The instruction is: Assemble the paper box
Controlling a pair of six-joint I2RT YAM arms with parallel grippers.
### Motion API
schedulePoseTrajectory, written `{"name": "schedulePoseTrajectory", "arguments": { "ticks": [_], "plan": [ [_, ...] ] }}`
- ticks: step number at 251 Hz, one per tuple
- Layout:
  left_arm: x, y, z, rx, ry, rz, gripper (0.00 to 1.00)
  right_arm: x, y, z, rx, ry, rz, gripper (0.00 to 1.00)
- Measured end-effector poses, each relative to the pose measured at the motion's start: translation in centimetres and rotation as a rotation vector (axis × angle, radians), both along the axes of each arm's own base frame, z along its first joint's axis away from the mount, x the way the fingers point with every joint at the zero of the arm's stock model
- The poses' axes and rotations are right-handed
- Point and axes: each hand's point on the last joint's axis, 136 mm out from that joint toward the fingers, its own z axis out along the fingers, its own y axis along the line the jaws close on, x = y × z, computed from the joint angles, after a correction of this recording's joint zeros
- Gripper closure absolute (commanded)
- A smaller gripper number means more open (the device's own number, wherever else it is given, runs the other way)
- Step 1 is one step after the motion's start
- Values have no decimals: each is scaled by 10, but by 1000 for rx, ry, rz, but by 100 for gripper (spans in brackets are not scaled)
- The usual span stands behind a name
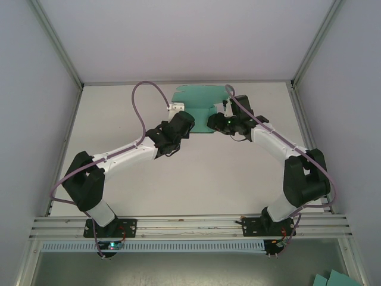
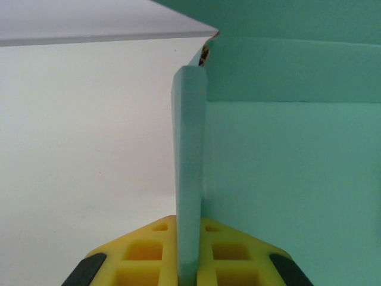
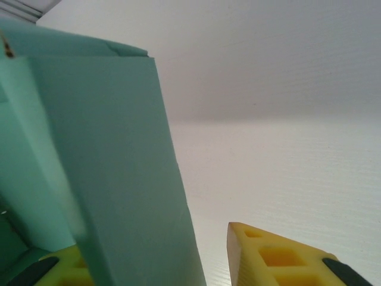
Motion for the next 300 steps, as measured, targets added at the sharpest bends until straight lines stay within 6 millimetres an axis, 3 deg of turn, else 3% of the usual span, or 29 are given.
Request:
{"name": "schedulePoseTrajectory", "arguments": {
  "ticks": [39, 57, 82, 181, 300],
  "plan": [
    [-1, 3, -4, 6, 0, 6, 100, 0, -1, 11, 36, -28, -1, 61],
    [-2, 4, -7, 10, 6, 6, 100, 0, -3, 15, 55, -43, -11, 69],
    [-3, 3, -8, 7, 6, 2, 100, 0, -3, 17, 62, -50, -13, 66],
    [-5, 1, -6, -8, 8, -12, 100, 3, 0, 10, 38, -55, -19, 63],
    [-5, 6, -10, -1, 22, 2, 100, 8, 11, 1, 31, -55, -31, 68]
  ]
}}
